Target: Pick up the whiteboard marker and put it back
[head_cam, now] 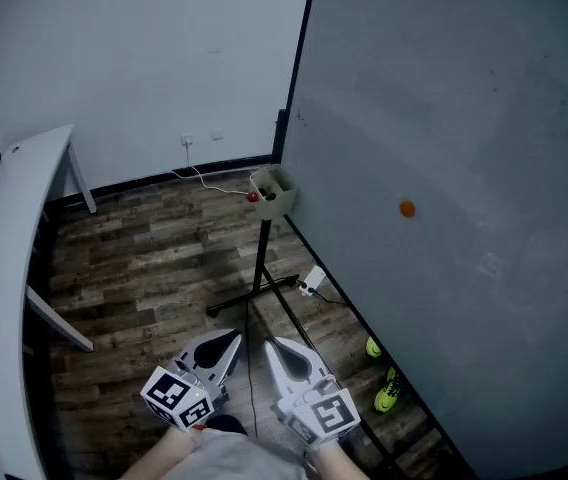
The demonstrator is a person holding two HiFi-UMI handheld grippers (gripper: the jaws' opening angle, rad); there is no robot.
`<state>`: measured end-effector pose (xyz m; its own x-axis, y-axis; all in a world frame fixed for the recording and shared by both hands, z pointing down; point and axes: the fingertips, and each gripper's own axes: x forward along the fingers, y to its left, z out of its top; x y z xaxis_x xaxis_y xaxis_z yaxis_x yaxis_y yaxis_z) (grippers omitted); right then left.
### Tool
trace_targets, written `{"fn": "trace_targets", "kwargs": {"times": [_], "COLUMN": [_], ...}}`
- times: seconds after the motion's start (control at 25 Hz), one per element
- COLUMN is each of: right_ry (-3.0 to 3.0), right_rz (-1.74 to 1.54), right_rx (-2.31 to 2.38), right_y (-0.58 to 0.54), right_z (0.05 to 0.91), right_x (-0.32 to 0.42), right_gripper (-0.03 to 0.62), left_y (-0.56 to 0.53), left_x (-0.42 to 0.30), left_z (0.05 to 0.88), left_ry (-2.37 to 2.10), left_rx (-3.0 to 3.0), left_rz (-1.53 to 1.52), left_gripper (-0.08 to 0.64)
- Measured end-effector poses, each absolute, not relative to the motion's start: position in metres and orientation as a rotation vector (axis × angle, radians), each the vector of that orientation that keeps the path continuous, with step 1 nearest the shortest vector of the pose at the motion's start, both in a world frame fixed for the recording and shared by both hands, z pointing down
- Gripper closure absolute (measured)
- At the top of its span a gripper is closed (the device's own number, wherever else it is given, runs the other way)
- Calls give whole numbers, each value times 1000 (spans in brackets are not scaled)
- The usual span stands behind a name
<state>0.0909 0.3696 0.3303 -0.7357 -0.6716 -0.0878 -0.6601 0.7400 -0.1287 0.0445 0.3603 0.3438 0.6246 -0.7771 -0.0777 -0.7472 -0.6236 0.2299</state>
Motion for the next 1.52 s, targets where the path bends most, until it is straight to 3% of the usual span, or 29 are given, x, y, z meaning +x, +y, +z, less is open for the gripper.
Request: {"fn": "trace_targets", "kwargs": {"times": [0.64, 1.52], "right_ry": [2833, 2776], "right_rz": [-102, -207], "right_rx": [-1056, -1172], "right_y": [331, 163], "right_z": [339, 358], "right_x": [101, 71], "right_gripper": [574, 572], "left_y": [317, 149], "left_x": [57, 30], "left_z": [360, 373], "left_ry": [-1255, -1144], "left_rx": [2632, 2645], "left_rz": [-247, -225], "left_gripper": [545, 545]}}
